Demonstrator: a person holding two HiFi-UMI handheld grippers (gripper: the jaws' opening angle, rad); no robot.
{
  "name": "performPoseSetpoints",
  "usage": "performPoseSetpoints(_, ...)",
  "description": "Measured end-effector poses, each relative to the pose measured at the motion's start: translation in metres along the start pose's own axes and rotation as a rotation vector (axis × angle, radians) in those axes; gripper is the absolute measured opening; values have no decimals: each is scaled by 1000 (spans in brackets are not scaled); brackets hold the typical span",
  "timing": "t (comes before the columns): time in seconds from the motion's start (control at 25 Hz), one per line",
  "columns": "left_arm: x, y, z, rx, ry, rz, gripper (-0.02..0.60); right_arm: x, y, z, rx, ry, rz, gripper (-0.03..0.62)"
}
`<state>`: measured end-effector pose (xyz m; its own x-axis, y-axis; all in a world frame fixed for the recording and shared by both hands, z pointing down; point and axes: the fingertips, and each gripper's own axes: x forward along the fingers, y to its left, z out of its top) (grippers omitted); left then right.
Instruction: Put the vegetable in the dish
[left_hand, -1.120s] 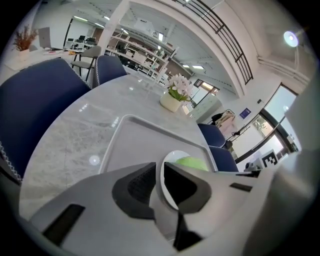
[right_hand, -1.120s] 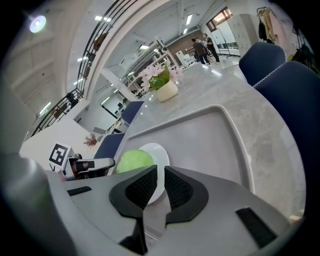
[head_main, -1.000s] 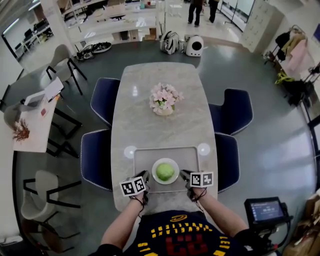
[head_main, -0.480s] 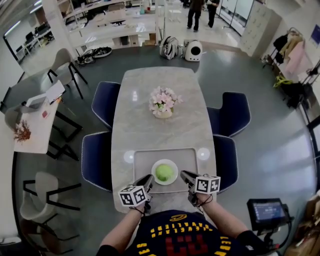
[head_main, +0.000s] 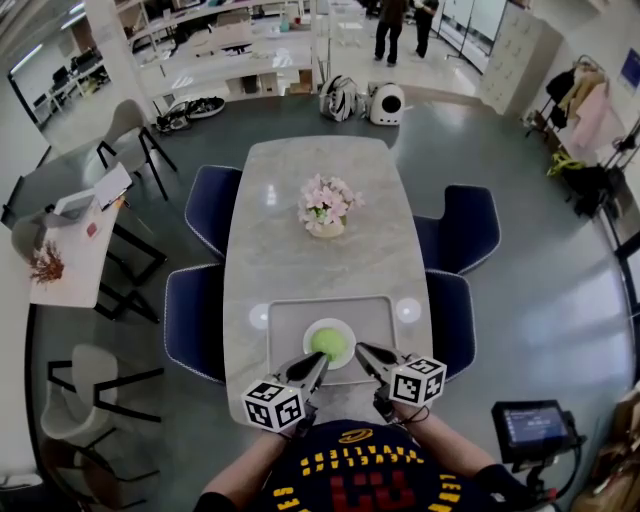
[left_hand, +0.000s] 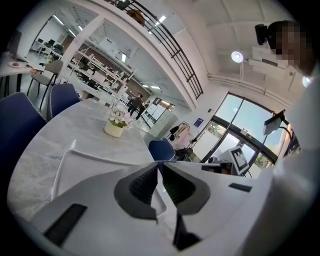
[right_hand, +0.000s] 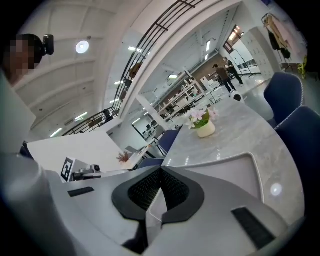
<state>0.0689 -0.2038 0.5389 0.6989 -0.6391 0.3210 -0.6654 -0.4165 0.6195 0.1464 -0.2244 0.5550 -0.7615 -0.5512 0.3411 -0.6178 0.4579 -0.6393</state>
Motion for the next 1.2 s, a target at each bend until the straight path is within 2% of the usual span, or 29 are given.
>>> performPoseSetpoints(0.16, -3, -16, 7, 28, -13, -31, 3, -7, 15, 12, -17, -39, 21, 5)
performPoseSetpoints(0.56, -14, -48, 35, 161, -76, -64, 0, -17, 54, 45, -87, -115, 77, 5)
performPoseSetpoints(0.92, -14, -44, 30, 113, -67, -56, 0, -17, 52, 38, -102, -112, 60, 5)
performPoseSetpoints(1.2, -15, -44, 30, 110, -64, -53, 0, -16, 52, 35, -85, -106, 58, 5)
